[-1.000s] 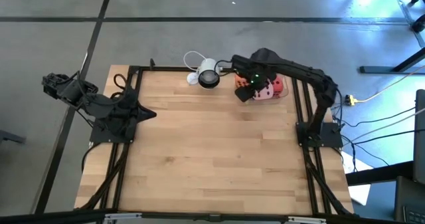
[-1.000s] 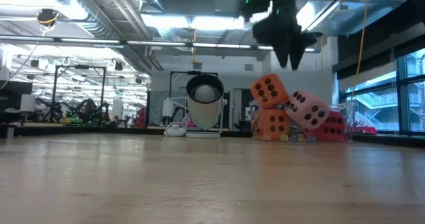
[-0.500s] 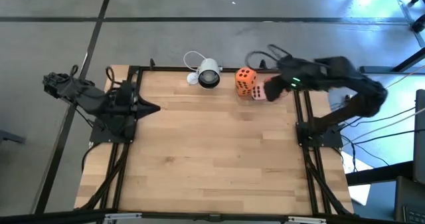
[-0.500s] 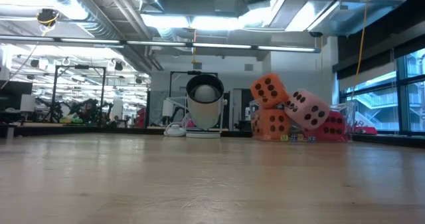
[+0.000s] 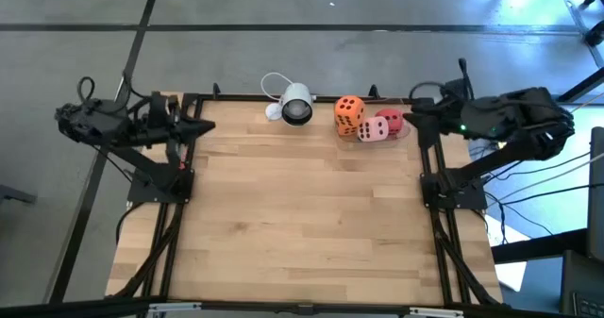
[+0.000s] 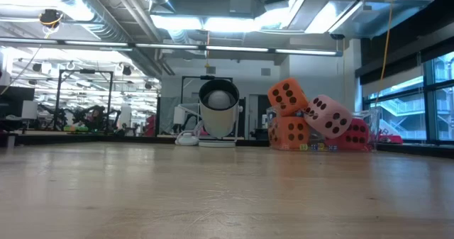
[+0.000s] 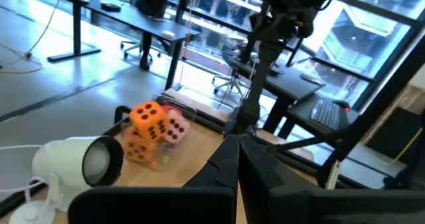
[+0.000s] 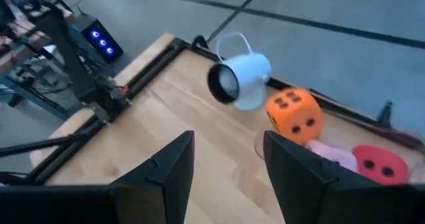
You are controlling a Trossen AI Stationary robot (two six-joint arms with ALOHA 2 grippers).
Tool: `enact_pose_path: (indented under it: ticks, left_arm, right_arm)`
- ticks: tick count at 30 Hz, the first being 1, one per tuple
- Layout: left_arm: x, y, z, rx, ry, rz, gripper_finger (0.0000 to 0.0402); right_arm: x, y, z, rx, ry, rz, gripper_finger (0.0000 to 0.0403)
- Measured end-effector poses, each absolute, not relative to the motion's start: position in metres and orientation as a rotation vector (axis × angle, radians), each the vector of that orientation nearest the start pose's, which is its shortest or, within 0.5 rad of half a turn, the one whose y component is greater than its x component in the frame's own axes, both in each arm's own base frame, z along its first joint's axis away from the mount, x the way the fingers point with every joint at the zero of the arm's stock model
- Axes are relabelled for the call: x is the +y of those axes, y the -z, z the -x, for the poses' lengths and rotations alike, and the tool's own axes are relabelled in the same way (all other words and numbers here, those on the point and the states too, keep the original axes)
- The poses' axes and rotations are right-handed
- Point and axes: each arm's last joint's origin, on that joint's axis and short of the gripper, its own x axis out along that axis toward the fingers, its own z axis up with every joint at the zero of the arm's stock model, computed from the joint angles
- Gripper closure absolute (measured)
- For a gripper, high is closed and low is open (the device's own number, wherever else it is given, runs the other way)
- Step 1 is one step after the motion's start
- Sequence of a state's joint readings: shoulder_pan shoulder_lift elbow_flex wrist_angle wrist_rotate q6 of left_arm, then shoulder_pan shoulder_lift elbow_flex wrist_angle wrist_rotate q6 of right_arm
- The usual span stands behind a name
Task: Pick & Place Dice
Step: Return to Home Position
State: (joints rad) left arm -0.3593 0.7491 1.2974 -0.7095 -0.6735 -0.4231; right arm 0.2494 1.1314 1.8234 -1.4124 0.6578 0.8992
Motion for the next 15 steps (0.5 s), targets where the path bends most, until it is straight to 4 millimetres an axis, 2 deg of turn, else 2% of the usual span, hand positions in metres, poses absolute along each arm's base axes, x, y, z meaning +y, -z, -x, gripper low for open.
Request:
enact_pose_path:
  ticks: [3,8,12,15]
  left_arm:
    - [-0.016,-0.433,-0.104,0.122,-0.345,0.333,0.0398]
    - [-0.015,-0.386,-0.117,0.221,-0.35,0.333,0.0399]
    - [-0.017,-0.358,-0.125,0.183,-0.281,0.318,0.04]
    - [-0.015,-0.348,-0.124,0.105,-0.264,0.323,0.0399]
  right_arm:
    - [0.015,-0.467,-0.119,0.446,0.661,-0.555,0.0223]
    - [0.018,-0.419,-0.109,0.506,0.697,-0.617,0.0223]
    - [0.022,-0.382,-0.103,0.501,0.695,-0.678,0.0223]
    - [0.022,-0.355,-0.095,0.491,0.706,-0.716,0.0223]
